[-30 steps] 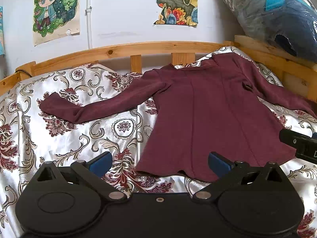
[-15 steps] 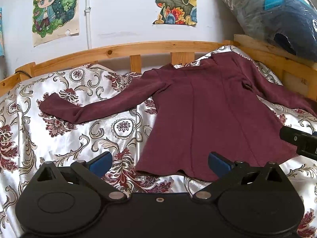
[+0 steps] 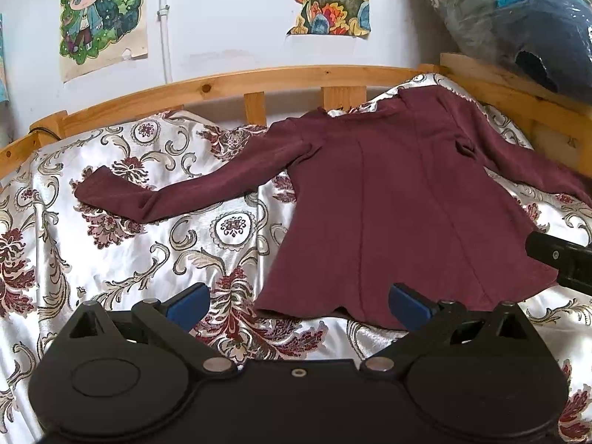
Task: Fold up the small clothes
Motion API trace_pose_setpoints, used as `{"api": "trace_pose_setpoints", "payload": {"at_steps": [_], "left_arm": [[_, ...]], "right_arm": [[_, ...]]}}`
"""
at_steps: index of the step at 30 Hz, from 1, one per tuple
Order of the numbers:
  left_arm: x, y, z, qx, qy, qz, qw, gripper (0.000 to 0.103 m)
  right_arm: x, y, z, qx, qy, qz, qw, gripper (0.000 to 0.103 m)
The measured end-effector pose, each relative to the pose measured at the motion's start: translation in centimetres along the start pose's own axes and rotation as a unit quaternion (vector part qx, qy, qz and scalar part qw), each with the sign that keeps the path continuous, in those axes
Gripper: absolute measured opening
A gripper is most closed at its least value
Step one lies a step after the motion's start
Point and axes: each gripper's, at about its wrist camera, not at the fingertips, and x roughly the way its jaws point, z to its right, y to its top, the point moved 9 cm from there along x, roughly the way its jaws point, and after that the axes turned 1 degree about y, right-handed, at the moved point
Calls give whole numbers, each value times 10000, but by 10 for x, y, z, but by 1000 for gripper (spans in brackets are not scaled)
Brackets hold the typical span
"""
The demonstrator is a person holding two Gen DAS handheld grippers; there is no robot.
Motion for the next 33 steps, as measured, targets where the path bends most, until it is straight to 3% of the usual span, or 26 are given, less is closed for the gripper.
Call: {"api": "trace_pose_setpoints", "payload": {"at_steps": [9,15,24,29,33], "left_arm": [[5,-3,-1,18,76,-171,9998,102],[15,5,4,50,35,-309,9995,102],[41,71,34,713,-322,-416,9961,102],[66,103,52,754,-410,-403,9955,102],[102,110,68,625,-550,-410,9957,102]], "right_arm": [[1,0,11,217,-226,-102,9995,103],[-7,20,38,454,-778,305,9955,103],[-3,82,130,804,-2113,982,9691,103],[20,103,194,1045,-2674,784,9547,103],[33,112,230,766,-2993,614,9491,102]]}}
